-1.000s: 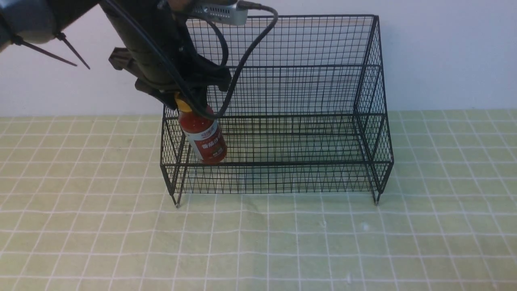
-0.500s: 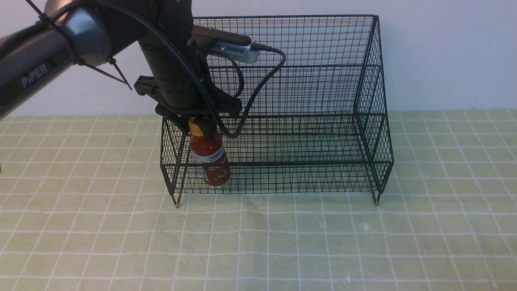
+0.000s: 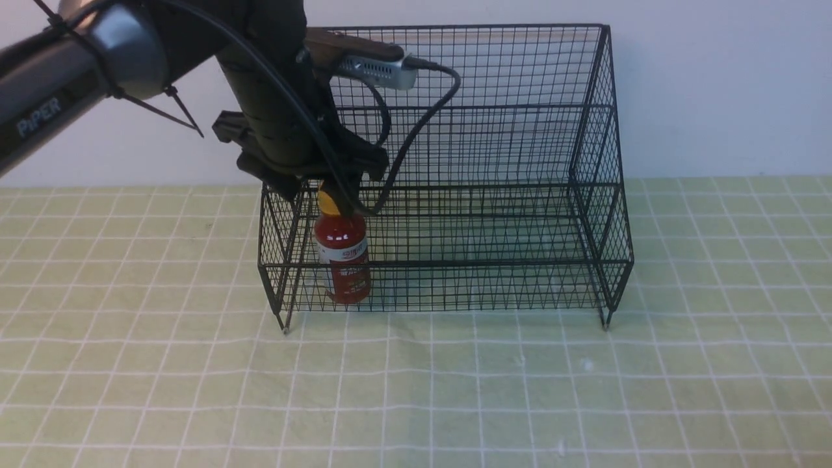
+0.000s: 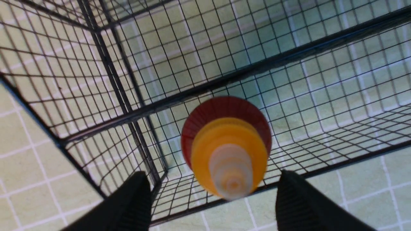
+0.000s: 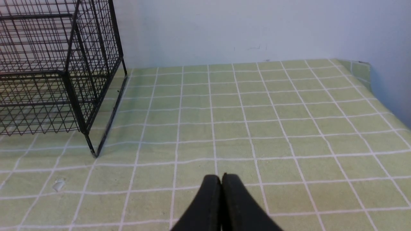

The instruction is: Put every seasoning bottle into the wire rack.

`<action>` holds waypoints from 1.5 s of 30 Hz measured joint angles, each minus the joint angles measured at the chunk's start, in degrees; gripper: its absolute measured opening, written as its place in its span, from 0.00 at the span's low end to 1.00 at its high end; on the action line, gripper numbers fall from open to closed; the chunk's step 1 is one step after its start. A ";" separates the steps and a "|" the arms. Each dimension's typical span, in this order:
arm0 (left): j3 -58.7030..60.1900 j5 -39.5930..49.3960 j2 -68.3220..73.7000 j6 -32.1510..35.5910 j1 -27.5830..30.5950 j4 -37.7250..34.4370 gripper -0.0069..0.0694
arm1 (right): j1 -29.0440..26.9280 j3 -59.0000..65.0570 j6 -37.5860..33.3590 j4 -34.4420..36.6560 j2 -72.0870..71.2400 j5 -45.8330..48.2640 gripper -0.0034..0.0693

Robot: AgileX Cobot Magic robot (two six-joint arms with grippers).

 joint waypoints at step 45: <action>59.02 -2.49 -95.98 -0.11 0.00 3.19 0.08 | 0.00 0.00 0.00 0.00 0.00 0.00 0.03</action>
